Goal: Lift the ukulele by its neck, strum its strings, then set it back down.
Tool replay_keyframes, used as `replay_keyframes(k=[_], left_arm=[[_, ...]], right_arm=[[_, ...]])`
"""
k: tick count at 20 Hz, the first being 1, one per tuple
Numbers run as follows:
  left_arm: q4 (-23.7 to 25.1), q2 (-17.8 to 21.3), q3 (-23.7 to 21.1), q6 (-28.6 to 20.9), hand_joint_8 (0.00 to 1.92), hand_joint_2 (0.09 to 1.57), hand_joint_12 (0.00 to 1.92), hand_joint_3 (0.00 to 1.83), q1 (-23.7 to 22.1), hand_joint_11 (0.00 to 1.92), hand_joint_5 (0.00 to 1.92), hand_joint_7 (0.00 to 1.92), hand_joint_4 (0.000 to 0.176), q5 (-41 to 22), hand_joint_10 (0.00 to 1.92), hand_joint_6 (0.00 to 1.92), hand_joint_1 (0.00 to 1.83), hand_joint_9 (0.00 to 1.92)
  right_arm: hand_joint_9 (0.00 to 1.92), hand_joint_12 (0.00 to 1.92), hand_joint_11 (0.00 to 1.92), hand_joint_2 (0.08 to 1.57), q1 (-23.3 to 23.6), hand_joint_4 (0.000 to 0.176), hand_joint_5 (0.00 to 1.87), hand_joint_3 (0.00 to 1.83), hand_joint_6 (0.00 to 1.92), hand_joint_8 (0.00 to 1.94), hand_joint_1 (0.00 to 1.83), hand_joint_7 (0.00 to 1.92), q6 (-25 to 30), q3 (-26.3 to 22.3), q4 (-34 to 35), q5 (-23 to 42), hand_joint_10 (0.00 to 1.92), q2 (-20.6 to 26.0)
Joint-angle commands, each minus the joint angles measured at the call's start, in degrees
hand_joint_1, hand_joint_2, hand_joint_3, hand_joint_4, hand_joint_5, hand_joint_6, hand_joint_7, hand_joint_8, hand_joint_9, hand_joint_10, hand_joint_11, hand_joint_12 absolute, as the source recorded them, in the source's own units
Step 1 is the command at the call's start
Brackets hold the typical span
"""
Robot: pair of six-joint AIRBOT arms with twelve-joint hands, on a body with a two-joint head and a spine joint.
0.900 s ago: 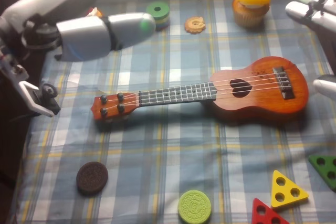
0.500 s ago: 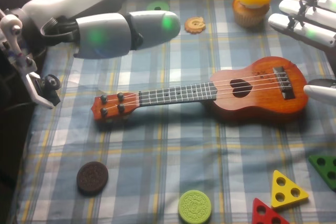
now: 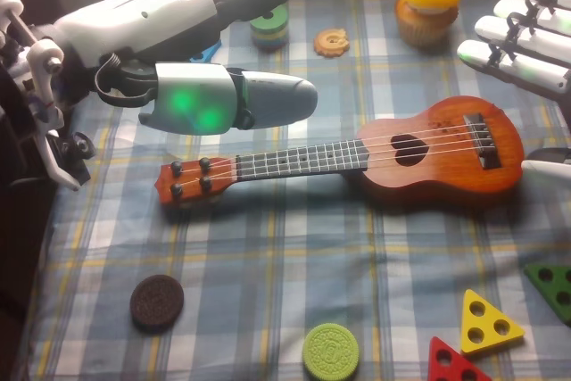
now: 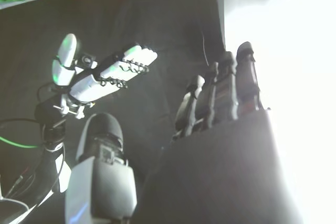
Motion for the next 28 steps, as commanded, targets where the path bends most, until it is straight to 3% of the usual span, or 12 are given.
replay_keyframes(k=[1,5,8,13,14,18,19,20,22,25,27,28], left_arm=[[-0.7,-0.1,-0.2,0.0,0.0,1.09,0.0,0.0,-0.9,0.0,0.0,0.0,0.045,-5.4,0.0,0.0,0.23,0.0],[0.1,0.0,-0.1,0.0,0.0,1.07,0.0,0.0,-1.0,0.0,0.0,0.0,0.062,-1.8,0.0,0.0,0.21,0.0],[0.1,-1.6,1.3,0.6,0.0,1.06,0.0,0.0,-1.1,0.0,0.0,0.0,0.02,1.5,0.0,0.0,0.5,0.0],[-5.8,-5.2,3.5,8.5,0.01,1.08,0.0,0.0,0.2,0.0,0.01,0.06,0.052,6.3,0.01,0.0,0.46,0.02],[-6.7,-5.6,4.0,9.0,0.02,1.06,0.01,0.0,0.4,0.02,0.04,0.08,0.037,6.9,0.01,0.01,0.53,0.03],[-12.8,-7.0,5.0,15.4,0.02,1.0,0.8,0.0,1.5,0.0,0.16,0.24,0.07,8.7,0.05,0.02,0.76,0.17],[-13.3,-7.5,5.5,15.5,0.03,1.01,0.94,0.0,1.9,0.0,0.22,0.28,0.063,9.1,0.1,0.04,0.84,0.23],[-14.3,-8.2,6.2,15.6,0.05,1.02,1.08,0.0,2.3,0.0,0.25,0.31,0.072,9.6,0.31,0.03,0.89,0.19],[-16.0,-9.2,7.2,16.2,0.04,1.04,1.26,0.0,3.2,0.0,0.23,0.25,0.055,10.0,0.7,0.01,0.91,0.02],[-23.9,-10.7,8.1,24.2,0.03,1.08,1.21,0.0,4.2,0.0,0.24,0.23,0.037,10.2,0.71,0.01,0.92,0.0],[-24.8,-11.5,8.9,24.2,0.05,1.08,1.42,0.0,4.6,0.0,0.33,0.31,0.038,10.3,0.76,0.06,0.94,0.06],[-25.3,-12.0,9.4,24.2,0.09,1.12,1.55,0.0,4.8,0.0,0.37,0.36,0.009,10.3,0.89,0.13,0.99,0.04]], right_arm=[[0.0,0.0,0.0,1.33,1.2,0.0,0.0,0.0,0.0,0.0,0.2,0.0,-0.3,0.0,0.1,6.9,0.0,0.3],[0.0,0.0,0.0,1.34,1.6,0.0,0.0,0.0,0.0,0.0,0.18,0.0,-0.3,-0.3,0.2,6.9,0.0,0.9],[0.0,0.0,0.0,1.39,1.6,0.0,0.0,0.02,0.0,0.0,0.07,0.0,-0.3,-0.4,0.5,6.9,0.0,1.3],[0.0,0.0,0.0,1.4,1.6,0.0,0.0,0.01,0.0,0.0,0.0,0.0,-0.3,-0.5,0.6,7.0,0.0,1.6],[0.0,0.0,0.0,1.41,1.6,0.0,0.0,0.02,0.0,0.0,0.0,0.0,-0.3,-0.5,0.6,7.0,0.0,1.8],[0.0,0.0,0.0,1.39,1.6,0.0,0.0,0.01,0.0,0.0,0.0,0.0,-0.3,-0.7,0.7,7.0,0.0,2.2],[0.0,0.0,0.0,1.39,1.6,0.0,0.0,0.01,0.0,0.0,0.0,0.0,-0.3,-0.7,0.7,7.0,0.0,2.3],[0.0,0.0,0.0,1.38,1.6,0.0,0.0,0.0,0.0,0.0,0.0,0.0,-0.3,-0.8,0.8,7.0,0.0,2.5],[0.0,0.0,0.0,1.4,1.6,0.0,0.0,0.01,0.0,0.0,0.0,0.0,-0.3,-0.9,0.8,7.2,0.0,2.8],[0.0,0.0,0.0,1.4,1.6,0.0,0.0,0.01,0.0,0.0,0.0,0.0,-0.3,-1.1,0.8,7.7,0.0,3.1],[0.0,0.0,0.0,1.39,1.6,0.0,0.0,0.0,0.0,0.0,0.0,0.0,-0.3,-1.1,0.8,7.7,0.0,3.1],[0.0,0.0,0.0,1.41,1.6,0.0,0.0,0.01,0.0,0.0,0.0,0.0,-0.3,-1.2,0.8,7.7,0.0,3.2]])
